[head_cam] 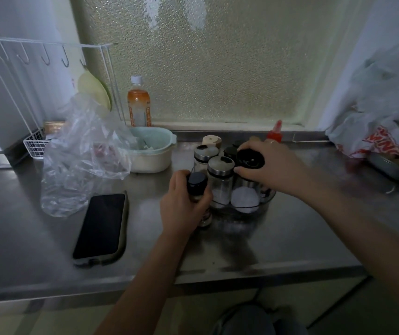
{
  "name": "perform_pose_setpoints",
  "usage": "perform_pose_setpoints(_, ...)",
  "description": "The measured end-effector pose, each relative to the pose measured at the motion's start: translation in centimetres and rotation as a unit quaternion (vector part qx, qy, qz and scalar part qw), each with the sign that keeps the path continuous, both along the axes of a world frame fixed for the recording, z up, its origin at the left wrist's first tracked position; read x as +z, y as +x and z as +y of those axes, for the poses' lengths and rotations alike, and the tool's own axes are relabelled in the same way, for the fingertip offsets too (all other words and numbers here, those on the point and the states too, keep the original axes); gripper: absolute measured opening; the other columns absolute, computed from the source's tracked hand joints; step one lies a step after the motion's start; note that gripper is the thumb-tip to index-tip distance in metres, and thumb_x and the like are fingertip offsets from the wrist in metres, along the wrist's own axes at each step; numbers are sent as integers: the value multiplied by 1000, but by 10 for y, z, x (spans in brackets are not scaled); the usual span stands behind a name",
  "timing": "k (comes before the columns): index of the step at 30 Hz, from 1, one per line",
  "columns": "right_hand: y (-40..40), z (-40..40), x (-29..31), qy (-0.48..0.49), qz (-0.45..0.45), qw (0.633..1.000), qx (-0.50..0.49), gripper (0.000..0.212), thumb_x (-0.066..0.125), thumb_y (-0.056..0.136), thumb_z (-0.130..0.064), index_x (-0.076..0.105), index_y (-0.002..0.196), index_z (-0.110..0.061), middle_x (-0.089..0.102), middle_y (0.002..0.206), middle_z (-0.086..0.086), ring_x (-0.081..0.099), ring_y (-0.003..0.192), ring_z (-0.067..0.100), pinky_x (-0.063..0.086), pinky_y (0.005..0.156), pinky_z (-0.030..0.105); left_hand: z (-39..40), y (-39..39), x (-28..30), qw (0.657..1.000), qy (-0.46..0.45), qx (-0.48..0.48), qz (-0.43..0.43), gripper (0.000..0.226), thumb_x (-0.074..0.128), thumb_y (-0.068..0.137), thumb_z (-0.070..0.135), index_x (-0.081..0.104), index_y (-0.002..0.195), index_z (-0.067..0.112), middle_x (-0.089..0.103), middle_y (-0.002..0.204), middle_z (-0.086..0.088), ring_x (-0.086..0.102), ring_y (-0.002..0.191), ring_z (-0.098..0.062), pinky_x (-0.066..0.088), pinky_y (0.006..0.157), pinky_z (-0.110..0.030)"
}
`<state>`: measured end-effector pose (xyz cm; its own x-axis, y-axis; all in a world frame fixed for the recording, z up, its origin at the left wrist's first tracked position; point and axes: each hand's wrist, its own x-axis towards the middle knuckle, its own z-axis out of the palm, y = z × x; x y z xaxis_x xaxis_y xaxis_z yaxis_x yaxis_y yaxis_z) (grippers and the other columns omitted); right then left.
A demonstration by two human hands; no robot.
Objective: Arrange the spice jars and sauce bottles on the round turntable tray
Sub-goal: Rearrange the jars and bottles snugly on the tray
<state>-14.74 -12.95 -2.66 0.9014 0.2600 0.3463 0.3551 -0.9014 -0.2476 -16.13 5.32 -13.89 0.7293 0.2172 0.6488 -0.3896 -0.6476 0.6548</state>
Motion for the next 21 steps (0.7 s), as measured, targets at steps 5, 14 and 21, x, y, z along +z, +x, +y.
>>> perform_pose_setpoints(5, -2, 1, 0, 23, 39, 999, -12, 62, 65, 75, -57, 54, 127, -26, 64, 113, 1, 61, 81, 14, 54, 78, 37, 0, -1, 0, 1000, 5, -4, -9, 41, 53, 75, 48, 50, 95, 13, 58, 90, -1, 54, 69, -14, 35, 54, -24)
perform_pose_setpoints(14, -43, -14, 19, 263, -69, 961, -49, 25, 60, 85, -43, 65, 101, -24, 67, 74, 4, 61, 46, 8, 46, 43, 19, -1, -1, 1, 1000, -19, -5, -1, 43, 52, 73, 50, 51, 95, 13, 52, 89, 6, 51, 70, -11, 36, 57, -24)
perform_pose_setpoints(21, -45, -54, -75, 212, 59, 963, -158, 36, 49, 84, 6, 62, 113, -11, 63, 107, 15, 60, 74, 22, 46, 63, 19, -2, -3, 3, 999, -25, -19, -7, 42, 52, 74, 48, 51, 95, 12, 52, 90, 4, 49, 76, -10, 37, 58, -25)
